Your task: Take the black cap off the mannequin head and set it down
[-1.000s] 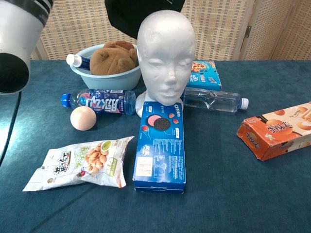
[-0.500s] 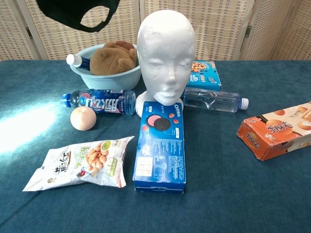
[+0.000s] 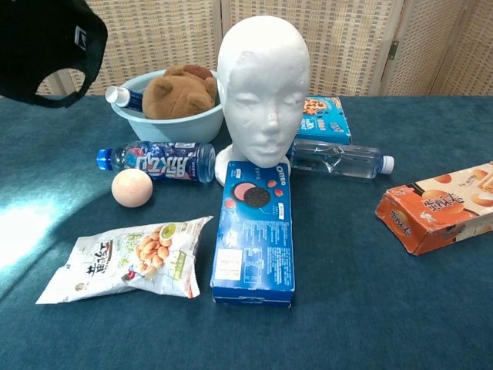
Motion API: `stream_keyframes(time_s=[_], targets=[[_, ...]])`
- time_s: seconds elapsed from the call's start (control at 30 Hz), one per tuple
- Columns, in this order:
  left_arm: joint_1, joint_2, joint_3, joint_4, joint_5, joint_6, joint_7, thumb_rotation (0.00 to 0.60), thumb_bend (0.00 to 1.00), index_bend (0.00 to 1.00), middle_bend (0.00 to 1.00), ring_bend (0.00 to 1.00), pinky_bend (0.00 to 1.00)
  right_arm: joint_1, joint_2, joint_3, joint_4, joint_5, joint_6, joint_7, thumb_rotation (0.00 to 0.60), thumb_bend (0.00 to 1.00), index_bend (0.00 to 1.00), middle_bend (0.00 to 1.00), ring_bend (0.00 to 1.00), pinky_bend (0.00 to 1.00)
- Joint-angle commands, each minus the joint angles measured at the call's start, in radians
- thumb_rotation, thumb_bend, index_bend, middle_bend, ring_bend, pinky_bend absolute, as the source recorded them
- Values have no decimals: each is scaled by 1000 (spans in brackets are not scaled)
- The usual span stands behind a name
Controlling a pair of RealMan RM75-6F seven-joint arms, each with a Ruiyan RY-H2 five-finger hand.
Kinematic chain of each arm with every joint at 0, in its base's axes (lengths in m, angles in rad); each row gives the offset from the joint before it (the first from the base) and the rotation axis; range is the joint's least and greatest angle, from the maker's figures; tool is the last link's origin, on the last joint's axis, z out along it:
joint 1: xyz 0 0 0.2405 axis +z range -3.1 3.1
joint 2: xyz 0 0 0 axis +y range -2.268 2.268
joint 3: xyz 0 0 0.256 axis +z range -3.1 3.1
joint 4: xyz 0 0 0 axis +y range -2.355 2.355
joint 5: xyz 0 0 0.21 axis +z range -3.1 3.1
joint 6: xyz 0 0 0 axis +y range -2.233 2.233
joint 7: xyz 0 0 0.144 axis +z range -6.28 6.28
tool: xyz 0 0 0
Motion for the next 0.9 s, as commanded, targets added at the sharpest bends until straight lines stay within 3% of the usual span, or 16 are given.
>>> stream_keyframes(time_s=[0.03, 0.53, 0.9], targets=[[26, -10, 32, 41, 18, 0, -2, 600, 341, 635, 1000, 1000, 1000, 0, 0, 0, 1, 1, 0, 1, 600, 209, 253, 299, 208, 296], [59, -125, 123, 233, 72, -59, -72, 600, 340, 636, 1000, 1000, 1000, -5, -1, -4, 0, -2, 7, 3, 600, 210, 254, 299, 208, 296], [56, -237, 156, 415, 80, -116, -139, 600, 340, 637, 1000, 1000, 1000, -23, 2, -9, -7, 2, 26, 1, 600, 210, 257, 299, 208, 296]])
